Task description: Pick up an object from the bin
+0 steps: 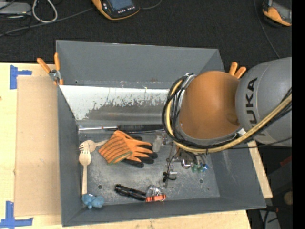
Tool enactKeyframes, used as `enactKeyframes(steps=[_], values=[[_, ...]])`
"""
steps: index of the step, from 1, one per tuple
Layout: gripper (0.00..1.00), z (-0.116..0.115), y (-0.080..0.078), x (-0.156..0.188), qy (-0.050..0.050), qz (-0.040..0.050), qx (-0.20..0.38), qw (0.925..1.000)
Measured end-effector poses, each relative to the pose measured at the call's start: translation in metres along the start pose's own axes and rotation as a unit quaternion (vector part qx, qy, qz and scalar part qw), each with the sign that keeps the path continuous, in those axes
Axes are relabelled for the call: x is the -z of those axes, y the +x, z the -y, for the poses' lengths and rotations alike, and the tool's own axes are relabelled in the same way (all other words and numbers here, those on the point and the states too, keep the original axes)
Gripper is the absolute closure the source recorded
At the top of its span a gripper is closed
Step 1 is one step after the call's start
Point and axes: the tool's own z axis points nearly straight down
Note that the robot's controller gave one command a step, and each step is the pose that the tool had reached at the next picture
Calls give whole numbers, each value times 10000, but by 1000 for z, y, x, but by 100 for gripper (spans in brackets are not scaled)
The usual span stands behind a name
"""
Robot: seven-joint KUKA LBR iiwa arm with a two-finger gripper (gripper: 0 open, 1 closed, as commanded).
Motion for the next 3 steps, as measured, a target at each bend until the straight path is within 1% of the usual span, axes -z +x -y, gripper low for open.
enactKeyframes(steps=[1,2,3], values=[[0,0,-1,4,-4,42,-15,10000],[0,-58,3,-66,-11,46,-144,9999],[0,-49,-38,-126,-24,96,-854,9963]])
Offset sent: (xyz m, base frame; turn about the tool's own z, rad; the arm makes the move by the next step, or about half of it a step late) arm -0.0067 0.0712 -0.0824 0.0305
